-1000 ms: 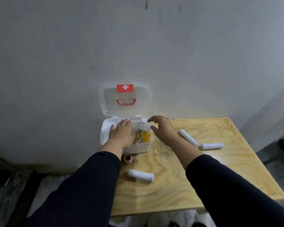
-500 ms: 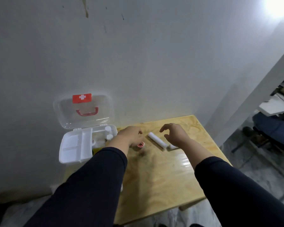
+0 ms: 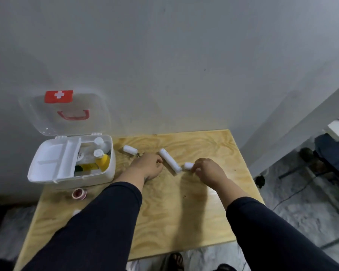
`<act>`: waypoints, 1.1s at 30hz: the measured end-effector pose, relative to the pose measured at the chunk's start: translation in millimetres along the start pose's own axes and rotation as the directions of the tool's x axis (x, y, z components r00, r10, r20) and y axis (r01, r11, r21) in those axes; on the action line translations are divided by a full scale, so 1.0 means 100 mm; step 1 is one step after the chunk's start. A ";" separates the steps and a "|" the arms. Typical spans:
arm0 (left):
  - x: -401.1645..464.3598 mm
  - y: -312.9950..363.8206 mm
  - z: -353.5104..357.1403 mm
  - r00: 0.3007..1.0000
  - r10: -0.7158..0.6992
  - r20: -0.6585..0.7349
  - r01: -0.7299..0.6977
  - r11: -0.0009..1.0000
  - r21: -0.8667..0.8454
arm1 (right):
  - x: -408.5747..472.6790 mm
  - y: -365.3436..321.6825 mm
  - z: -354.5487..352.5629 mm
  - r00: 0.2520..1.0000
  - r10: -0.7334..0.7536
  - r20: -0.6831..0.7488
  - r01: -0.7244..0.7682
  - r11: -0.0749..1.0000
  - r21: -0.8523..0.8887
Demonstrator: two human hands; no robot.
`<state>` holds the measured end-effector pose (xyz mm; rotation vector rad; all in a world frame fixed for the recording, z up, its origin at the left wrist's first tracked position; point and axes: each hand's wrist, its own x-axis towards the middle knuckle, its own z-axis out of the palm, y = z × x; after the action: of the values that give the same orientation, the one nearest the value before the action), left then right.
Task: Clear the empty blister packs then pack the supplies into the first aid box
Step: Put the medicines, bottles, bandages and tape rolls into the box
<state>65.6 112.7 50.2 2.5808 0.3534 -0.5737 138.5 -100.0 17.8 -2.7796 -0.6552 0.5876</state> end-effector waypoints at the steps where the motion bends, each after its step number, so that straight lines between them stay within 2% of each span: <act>1: 0.00 0.01 0.01 1.000 -0.012 -0.008 0.012 1.000 -0.010 | 0.03 0.01 0.00 1.000 0.006 -0.007 -0.006 1.000 0.007; 5: 0.01 0.02 0.03 0.998 -0.048 -0.046 0.045 0.997 -0.056 | 0.20 -0.07 -0.07 0.998 0.004 -0.057 0.002 0.995 0.100; 9: -0.02 -0.07 0.05 0.995 -0.075 -0.073 0.067 0.993 -0.099 | 0.40 -0.42 -0.09 0.998 -0.059 -0.022 0.061 0.991 0.123; 13: -0.07 -0.13 0.09 0.987 -0.099 -0.125 0.085 0.990 -0.117 | 0.46 -0.71 -0.03 0.993 -0.114 0.014 0.114 0.993 0.009; 15: -0.09 -0.14 0.10 0.981 -0.109 -0.159 0.089 0.988 -0.127 | 0.50 -0.74 0.06 0.995 -0.092 -0.033 0.091 0.996 -0.022; 17: -0.09 -0.15 0.08 0.978 -0.108 -0.178 0.088 0.989 -0.121 | 0.56 -0.73 0.14 0.996 -0.034 -0.087 0.037 0.999 0.022; 20: -0.11 -0.15 0.04 0.976 -0.106 -0.188 0.085 0.989 -0.118 | 0.61 -0.69 0.19 0.998 -0.032 -0.055 0.034 0.999 0.041; 26: -0.19 -0.15 -0.05 0.971 -0.109 -0.211 0.084 0.989 -0.124 | 0.55 -0.69 -0.04 0.997 -0.073 -0.017 0.074 0.944 0.320; 33: -0.40 -0.18 -0.58 0.931 -0.019 -0.364 0.007 0.999 -0.036 | 0.35 -1.15 -0.56 0.958 -0.148 -0.245 0.258 0.817 0.515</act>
<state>43.8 151.1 107.9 2.6472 0.4970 -0.0839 147.3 10.0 91.1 -2.1627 -0.6162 0.3730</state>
